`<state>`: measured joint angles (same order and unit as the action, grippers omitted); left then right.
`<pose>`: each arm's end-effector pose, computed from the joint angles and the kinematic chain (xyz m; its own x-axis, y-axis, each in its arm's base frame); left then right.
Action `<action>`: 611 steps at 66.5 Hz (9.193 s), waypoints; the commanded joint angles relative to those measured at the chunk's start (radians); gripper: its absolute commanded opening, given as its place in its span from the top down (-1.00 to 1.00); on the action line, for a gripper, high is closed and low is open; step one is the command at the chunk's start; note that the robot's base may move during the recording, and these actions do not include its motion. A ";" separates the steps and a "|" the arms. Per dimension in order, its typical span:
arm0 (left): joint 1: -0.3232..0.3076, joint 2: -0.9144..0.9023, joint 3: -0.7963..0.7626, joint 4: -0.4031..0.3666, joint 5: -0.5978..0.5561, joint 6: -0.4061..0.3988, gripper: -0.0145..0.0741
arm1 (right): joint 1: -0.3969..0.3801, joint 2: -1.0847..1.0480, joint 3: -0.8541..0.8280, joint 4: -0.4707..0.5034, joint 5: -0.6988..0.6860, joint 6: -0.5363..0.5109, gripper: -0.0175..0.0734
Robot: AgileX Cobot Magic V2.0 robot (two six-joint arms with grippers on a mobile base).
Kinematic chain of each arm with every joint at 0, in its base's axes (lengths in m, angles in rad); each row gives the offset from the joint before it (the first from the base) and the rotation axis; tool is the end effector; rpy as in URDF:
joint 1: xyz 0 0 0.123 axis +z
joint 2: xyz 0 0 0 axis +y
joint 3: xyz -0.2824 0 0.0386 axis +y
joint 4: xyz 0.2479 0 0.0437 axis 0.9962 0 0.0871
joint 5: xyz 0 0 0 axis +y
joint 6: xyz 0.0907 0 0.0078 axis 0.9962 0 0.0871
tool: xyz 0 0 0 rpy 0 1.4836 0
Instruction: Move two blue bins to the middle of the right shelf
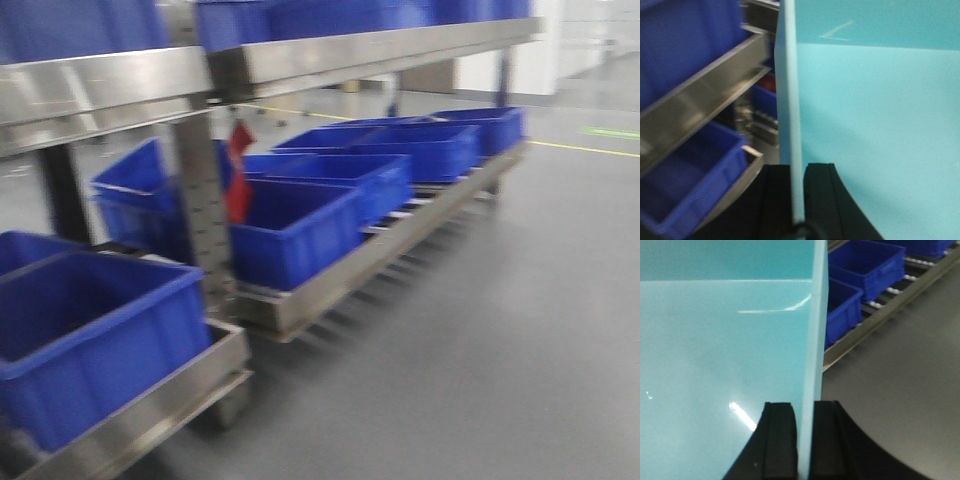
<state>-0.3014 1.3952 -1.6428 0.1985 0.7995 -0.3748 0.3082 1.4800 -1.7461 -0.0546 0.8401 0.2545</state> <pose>0.2895 -0.0765 0.4712 -0.4482 -0.1026 -0.8880 0.0699 0.9863 -0.1492 0.3069 0.0938 0.4725 -0.4928 0.0700 -0.8674 -0.1662 0.9708 0.1727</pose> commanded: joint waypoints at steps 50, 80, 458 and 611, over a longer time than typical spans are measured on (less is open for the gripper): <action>-0.002 -0.013 -0.011 0.014 -0.042 0.003 0.92 | -0.004 -0.007 -0.009 -0.013 -0.041 -0.010 0.95; -0.002 -0.013 -0.011 0.014 -0.042 0.003 0.92 | -0.004 -0.007 -0.009 -0.013 -0.041 -0.010 0.95; -0.130 -0.102 0.361 0.064 -0.188 -0.100 0.92 | 0.233 -0.106 0.388 -0.436 -0.106 0.478 0.95; -0.019 0.069 0.197 -0.214 0.422 -0.017 -0.16 | 0.084 0.022 0.248 0.079 0.381 0.143 -0.20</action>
<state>-0.3268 1.4649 -1.4484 -0.0069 1.2239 -0.3933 0.3952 1.5039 -1.5054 0.0259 1.2282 0.4091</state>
